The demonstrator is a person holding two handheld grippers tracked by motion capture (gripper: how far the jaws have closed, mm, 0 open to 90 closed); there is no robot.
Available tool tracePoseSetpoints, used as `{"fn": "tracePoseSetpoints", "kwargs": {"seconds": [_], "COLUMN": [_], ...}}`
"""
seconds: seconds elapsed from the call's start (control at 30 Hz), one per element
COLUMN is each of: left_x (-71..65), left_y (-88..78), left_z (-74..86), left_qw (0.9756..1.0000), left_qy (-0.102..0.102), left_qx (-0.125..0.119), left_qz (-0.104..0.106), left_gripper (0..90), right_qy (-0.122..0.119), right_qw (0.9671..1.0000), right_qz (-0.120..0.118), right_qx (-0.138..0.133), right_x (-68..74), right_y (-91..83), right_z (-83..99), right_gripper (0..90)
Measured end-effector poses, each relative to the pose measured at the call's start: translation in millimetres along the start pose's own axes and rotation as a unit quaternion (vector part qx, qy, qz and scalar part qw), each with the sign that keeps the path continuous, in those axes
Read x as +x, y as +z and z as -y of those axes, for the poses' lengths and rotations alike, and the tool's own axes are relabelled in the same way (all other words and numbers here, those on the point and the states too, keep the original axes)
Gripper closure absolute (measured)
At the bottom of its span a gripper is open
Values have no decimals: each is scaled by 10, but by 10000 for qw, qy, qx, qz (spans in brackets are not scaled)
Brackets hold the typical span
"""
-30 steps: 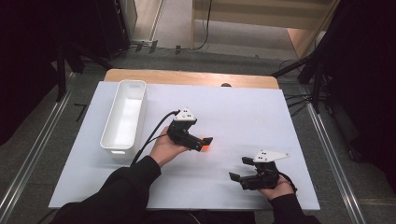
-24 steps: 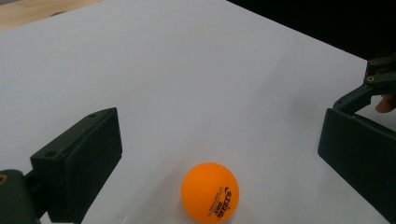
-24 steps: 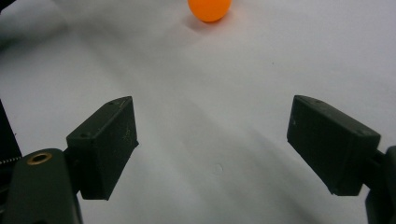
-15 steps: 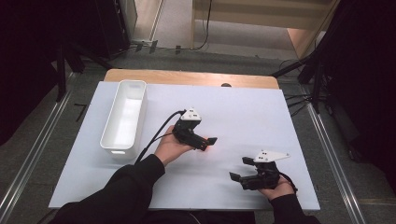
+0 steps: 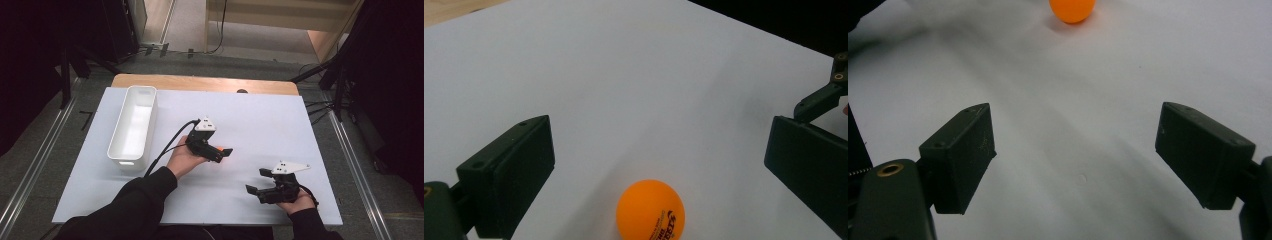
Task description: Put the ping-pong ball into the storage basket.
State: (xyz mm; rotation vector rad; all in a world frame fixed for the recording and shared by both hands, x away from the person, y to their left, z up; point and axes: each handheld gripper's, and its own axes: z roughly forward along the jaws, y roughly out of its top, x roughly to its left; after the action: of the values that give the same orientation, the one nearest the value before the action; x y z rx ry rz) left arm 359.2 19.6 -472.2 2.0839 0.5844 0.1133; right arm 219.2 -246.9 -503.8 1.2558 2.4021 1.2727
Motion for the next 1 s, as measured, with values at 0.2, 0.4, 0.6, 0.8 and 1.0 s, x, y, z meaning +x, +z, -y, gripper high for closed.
{"fn": "tracePoseSetpoints", "kwargs": {"seconds": [0.2, 0.4, 0.6, 0.8, 1.0], "left_x": [5, 41, 49, 48, 52], "left_y": [15, 48, 81, 112, 134], "left_z": [34, 95, 140, 175, 212], "left_qw": [10000, 10000, 9999, 9999, 9996], "left_qy": [-5, -48, -54, -52, -1], "left_qx": [-45, 60, 128, 152, 291], "left_qz": [6, -32, -35, -35, -45], "left_gripper": [0, 0, 0, 0, 0], "right_qy": [6, 7, 19, 2, 9], "right_qw": [10000, 10000, 10000, 10000, 10000], "right_qz": [-18, -15, -20, -39, -50], "right_qx": [23, 31, 25, 50, 48], "right_x": [4, 5, 4, 4, 9], "right_y": [-1, 3, 6, 8, 15], "right_z": [0, 0, 0, 1, 0], "right_gripper": [146, 146, 146, 146, 146]}}
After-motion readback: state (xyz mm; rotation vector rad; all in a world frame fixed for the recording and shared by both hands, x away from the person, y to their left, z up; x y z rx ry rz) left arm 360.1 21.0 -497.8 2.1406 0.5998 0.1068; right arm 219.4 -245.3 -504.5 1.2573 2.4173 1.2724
